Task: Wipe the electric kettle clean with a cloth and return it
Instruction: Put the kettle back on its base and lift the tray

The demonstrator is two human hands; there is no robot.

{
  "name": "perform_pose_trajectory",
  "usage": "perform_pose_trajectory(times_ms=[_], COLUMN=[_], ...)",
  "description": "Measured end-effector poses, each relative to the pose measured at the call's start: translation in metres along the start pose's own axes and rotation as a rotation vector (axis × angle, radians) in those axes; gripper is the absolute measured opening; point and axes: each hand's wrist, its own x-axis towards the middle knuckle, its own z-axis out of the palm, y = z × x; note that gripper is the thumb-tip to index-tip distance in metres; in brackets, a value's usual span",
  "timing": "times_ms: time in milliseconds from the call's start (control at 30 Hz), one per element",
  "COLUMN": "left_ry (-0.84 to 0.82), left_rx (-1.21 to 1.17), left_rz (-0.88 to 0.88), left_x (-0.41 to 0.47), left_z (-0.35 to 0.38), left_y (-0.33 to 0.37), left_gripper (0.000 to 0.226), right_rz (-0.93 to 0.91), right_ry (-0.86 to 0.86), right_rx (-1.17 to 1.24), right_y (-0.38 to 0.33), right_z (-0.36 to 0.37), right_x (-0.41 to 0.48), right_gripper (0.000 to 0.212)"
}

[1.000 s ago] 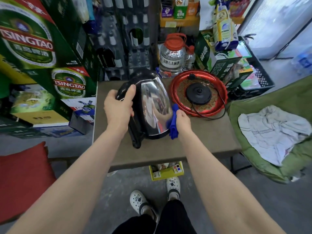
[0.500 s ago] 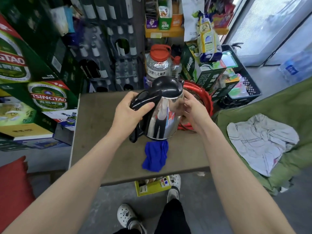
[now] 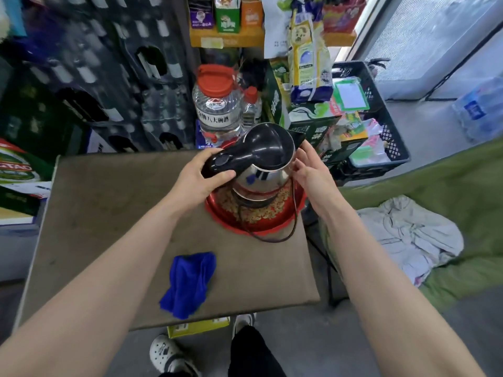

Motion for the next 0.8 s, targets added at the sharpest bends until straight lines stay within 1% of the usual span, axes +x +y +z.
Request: perform_pose_trajectory(times_ms=[100, 200, 267, 567, 633, 733, 800], left_ry=[-0.013, -0.020, -0.015, 0.019, 0.025, 0.013, 0.000], left_rx=[-0.004, 0.024, 0.045, 0.038, 0.029, -0.008, -0.032], left_rz=[-0.020, -0.026, -0.021, -0.011, -0.012, -0.032, -0.045], left_x=[0.016, 0.028, 0.033, 0.042, 0.044, 0.044, 0.042], left_z=[0.008, 0.014, 0.015, 0.007, 0.006, 0.005, 0.004], left_y=[-0.008, -0.017, -0.023, -0.039, -0.039, -0.041, -0.043], left_gripper=[0.049, 0.038, 0.034, 0.040, 0.039, 0.034, 0.029], right_rz=[0.036, 0.049, 0.061, 0.003, 0.002, 0.006, 0.011], right_ry=[-0.008, -0.049, -0.045, -0.018, -0.017, -0.092, -0.111], right_rx=[-0.025, -0.043, -0.061, -0.169, -0.185, -0.215, -0.220], right_y=[0.007, 0.015, 0.019, 0.022, 0.022, 0.025, 0.027], right_z=[-0.007, -0.008, -0.007, 0.000, 0.000, 0.004, 0.007], right_x=[0.019, 0.031, 0.035, 0.046, 0.048, 0.049, 0.049], right_gripper=[0.082, 0.084, 0.081, 0.077, 0.079, 0.088, 0.092])
